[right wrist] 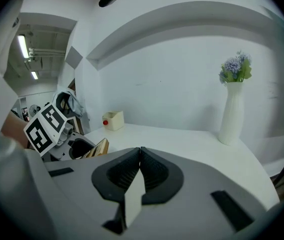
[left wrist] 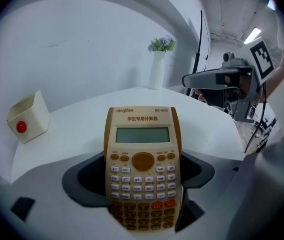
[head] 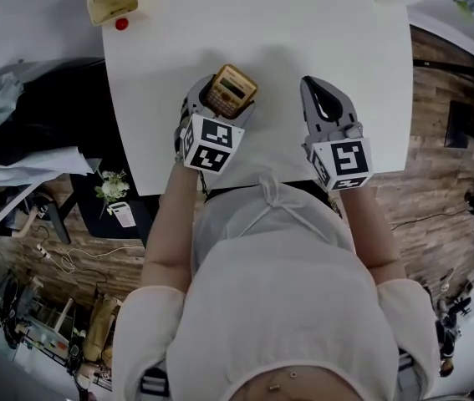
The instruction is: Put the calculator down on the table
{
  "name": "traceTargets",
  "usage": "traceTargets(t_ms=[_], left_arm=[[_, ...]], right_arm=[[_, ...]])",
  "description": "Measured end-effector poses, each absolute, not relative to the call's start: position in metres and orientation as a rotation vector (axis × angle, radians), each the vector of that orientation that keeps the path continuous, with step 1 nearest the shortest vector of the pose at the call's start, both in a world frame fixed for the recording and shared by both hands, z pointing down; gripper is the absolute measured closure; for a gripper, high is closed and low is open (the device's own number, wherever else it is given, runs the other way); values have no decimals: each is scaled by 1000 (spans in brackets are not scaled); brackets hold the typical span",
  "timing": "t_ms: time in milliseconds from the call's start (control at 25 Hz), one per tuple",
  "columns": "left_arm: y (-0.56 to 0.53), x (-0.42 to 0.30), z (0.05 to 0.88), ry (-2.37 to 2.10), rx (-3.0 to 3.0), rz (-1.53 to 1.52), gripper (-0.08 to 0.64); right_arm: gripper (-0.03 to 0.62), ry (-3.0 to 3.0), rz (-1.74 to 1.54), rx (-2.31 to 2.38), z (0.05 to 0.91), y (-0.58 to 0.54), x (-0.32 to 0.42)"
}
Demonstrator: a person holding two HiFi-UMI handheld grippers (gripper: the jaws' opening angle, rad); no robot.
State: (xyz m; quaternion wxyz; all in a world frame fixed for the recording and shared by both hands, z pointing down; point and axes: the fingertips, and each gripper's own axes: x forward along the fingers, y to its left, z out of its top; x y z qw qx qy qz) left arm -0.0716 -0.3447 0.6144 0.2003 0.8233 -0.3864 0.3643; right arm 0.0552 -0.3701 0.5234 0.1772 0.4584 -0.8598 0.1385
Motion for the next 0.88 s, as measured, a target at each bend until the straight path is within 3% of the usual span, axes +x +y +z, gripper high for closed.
traceTargets(t_ms=[280,880], left_arm=[[-345,-66,633,-1028,2264,1148,152],[-347,-62,629,-1097,2230,1109,153]], right_arm=[[588,-2403,410,1328,530,-370,58],[588,-2427,400,1313,518,-366,70]])
